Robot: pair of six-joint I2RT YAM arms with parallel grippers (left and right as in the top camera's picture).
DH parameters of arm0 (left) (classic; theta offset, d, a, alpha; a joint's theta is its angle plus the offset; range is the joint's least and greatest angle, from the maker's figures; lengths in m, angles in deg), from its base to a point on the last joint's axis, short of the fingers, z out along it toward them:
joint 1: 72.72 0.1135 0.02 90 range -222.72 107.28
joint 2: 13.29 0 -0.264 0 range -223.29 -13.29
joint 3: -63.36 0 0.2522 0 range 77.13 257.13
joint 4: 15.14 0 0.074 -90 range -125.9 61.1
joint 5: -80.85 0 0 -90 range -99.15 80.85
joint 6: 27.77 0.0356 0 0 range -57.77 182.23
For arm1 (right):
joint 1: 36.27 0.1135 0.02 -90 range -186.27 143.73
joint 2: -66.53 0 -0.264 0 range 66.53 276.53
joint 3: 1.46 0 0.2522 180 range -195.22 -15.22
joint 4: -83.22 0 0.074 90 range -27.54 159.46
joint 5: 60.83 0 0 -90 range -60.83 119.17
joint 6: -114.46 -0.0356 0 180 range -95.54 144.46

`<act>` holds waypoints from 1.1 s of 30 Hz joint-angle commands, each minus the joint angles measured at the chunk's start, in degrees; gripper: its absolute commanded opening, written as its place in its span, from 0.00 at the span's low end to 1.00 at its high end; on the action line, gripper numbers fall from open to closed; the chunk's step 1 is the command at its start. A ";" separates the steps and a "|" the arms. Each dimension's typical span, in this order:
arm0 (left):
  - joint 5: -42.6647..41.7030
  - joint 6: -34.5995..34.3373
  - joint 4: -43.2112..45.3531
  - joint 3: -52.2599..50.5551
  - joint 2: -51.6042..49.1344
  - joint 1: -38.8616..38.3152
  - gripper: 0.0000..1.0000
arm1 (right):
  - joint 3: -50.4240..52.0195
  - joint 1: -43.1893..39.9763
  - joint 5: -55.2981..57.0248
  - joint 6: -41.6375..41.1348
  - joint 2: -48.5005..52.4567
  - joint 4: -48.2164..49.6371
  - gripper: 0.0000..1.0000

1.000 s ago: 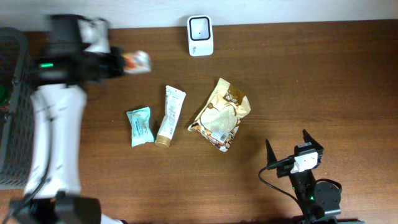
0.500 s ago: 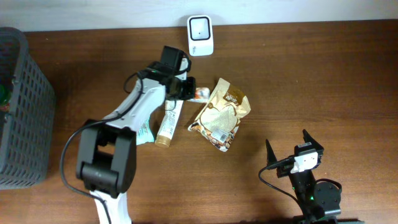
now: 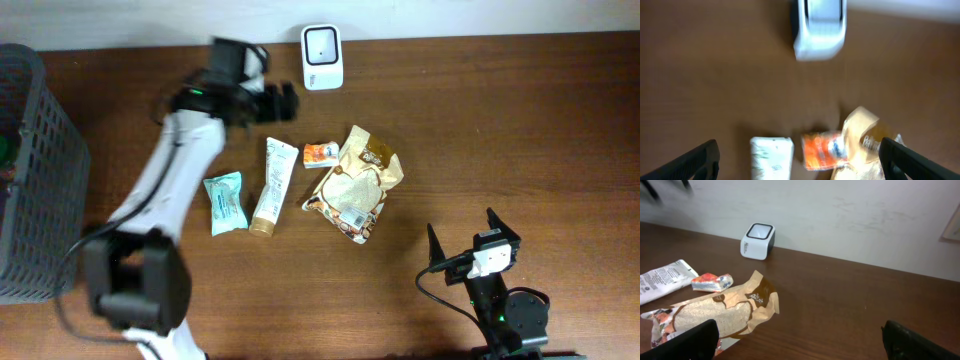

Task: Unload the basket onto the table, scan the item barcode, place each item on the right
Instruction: 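Carry the orange packet to the table and release it above the bread bag, then reach into the basket and grasp the green-lidded jar with left gripper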

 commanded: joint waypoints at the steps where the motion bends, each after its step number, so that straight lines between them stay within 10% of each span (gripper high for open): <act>1: 0.20 3.19 -2.58 8.35 10.84 9.31 0.99 | 0.42 0.50 0.52 0.00 -0.26 -0.20 0.98; 15: 5.64 8.31 -7.21 11.67 7.15 45.57 0.99 | 0.42 0.50 0.52 0.00 -0.26 -0.17 0.98; 33: 14.99 25.86 -2.01 14.10 -13.49 51.47 0.99 | 0.42 0.50 0.52 0.00 -0.26 -0.20 0.98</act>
